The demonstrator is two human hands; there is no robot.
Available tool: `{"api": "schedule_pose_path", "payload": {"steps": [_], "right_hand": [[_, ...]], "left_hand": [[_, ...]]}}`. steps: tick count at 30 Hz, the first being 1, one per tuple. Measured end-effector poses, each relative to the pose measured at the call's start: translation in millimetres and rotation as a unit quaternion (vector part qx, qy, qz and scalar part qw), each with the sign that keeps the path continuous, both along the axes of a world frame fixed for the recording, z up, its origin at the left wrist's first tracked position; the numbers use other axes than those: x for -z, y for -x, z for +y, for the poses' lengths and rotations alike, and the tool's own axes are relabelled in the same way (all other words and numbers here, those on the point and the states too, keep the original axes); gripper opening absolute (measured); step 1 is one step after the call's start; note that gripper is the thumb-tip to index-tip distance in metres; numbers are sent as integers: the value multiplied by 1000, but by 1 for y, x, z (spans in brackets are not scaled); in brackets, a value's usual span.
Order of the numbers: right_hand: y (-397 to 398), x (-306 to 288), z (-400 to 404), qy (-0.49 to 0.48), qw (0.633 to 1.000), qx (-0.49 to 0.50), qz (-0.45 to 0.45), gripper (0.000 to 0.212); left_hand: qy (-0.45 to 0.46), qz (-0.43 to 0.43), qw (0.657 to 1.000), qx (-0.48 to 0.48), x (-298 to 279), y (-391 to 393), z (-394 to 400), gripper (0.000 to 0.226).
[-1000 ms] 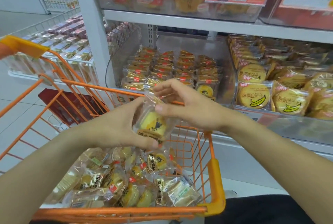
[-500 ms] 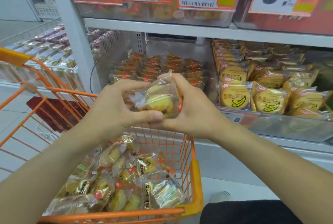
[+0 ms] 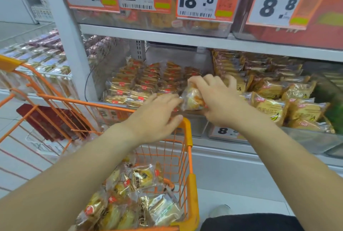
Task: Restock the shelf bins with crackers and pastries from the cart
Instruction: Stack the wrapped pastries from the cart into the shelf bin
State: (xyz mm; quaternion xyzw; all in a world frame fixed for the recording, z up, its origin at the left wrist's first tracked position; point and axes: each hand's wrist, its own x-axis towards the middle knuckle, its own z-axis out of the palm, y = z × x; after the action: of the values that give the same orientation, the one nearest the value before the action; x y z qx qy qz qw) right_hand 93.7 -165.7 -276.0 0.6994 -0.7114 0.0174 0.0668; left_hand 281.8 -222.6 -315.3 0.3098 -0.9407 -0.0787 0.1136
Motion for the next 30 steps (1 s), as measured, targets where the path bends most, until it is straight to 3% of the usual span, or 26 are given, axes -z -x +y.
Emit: {"api": "schedule_pose_path", "payload": {"steps": [4,13,17,20,24,27,30], "right_hand": [[-12,-10,-10,-99,994,41,-13,84],[-35,-20,-51,-282,949,127,60,88],[-42,-14,-59,-291,937,159,108,78],[-33,-25,-52,-252,954,155,47,73],[-30,-31,-35,-122,985,108,-52,44],[-43,-6,-30,-166,978,59,-111,55],[-45,24,-26,-184,976,52,-106,79]], "left_hand": [[29,-77,997,-16,16,-1,-5,50],[56,-29,996,-56,26,-9,-1,57],[71,-19,996,-53,28,-10,0,57],[74,-17,996,-56,29,-10,0,60],[73,-13,995,-62,29,-9,0,59],[73,1,996,-59,29,-9,1,54],[73,-2,996,-58,31,-8,-1,54]]}}
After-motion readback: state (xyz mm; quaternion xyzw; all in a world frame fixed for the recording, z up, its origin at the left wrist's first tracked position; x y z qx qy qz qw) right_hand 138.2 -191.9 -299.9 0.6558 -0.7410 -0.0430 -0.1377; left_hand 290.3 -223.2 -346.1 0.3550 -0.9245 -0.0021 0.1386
